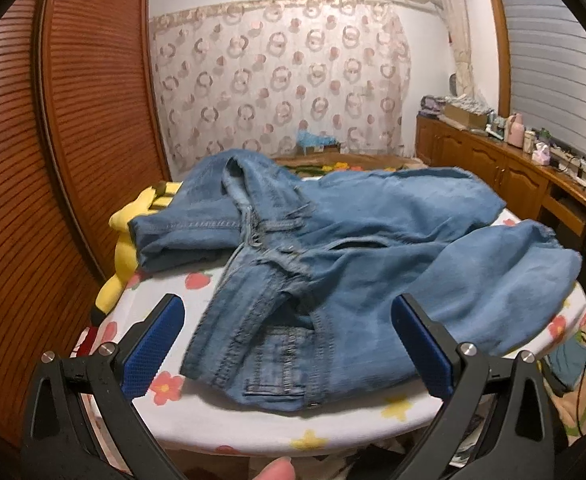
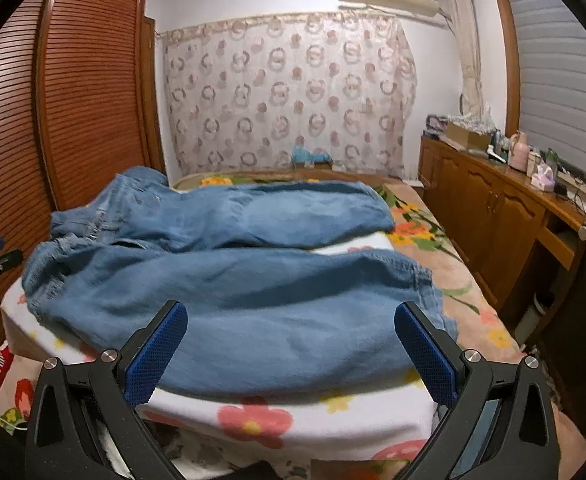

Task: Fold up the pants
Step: 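Lower right tool to the jeans leg hem while left tool reaches the waistband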

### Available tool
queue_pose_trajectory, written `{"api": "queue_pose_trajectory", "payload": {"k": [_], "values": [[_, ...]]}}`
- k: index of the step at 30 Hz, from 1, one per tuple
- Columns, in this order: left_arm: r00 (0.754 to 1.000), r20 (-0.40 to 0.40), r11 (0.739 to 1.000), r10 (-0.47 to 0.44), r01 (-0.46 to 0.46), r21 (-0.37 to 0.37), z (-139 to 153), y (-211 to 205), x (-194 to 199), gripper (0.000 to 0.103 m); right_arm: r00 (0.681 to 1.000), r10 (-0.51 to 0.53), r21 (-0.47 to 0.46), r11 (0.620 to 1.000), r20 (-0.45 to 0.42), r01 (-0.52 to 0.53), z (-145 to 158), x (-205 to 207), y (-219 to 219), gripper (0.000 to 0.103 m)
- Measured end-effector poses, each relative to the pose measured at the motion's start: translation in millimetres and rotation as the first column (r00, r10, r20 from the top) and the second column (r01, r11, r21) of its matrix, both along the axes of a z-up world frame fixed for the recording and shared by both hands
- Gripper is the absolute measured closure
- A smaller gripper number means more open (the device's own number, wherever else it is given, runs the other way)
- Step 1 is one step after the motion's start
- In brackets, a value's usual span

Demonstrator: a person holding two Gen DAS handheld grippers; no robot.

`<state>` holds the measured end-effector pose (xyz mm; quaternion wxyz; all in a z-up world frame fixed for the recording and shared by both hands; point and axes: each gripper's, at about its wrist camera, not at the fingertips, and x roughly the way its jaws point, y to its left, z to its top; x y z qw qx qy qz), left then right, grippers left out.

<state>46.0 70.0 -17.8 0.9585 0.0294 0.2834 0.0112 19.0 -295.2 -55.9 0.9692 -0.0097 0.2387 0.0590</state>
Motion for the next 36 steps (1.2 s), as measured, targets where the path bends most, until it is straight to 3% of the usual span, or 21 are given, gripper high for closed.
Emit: {"api": "queue_pose_trajectory", "payload": {"k": [11,19,24,36], "values": [[0.996,-0.078,1.000,0.029,-0.028,0.008,-27.9,38.6,11.1,0.000,0.998,-0.004,-0.014,1.000,-0.067,0.003,3.6,5.0,-2.5,0.001],[0.986,-0.163,0.999,0.042,-0.040,0.016,-52.8,63.5,18.9,0.000,0.996,-0.036,-0.022,0.999,-0.076,0.034,0.1,2.5,-12.8,0.010],[0.983,-0.177,0.998,0.051,-0.054,-0.011,-57.6,78.8,17.7,0.000,0.995,-0.062,-0.043,0.997,-0.082,0.059,3.3,-3.4,-14.3,0.015],[0.984,-0.176,0.999,0.006,-0.015,-0.047,-58.4,92.8,24.8,0.016,0.988,-0.109,-0.060,0.993,-0.110,0.103,6.0,-24.2,-17.0,0.020]]}}
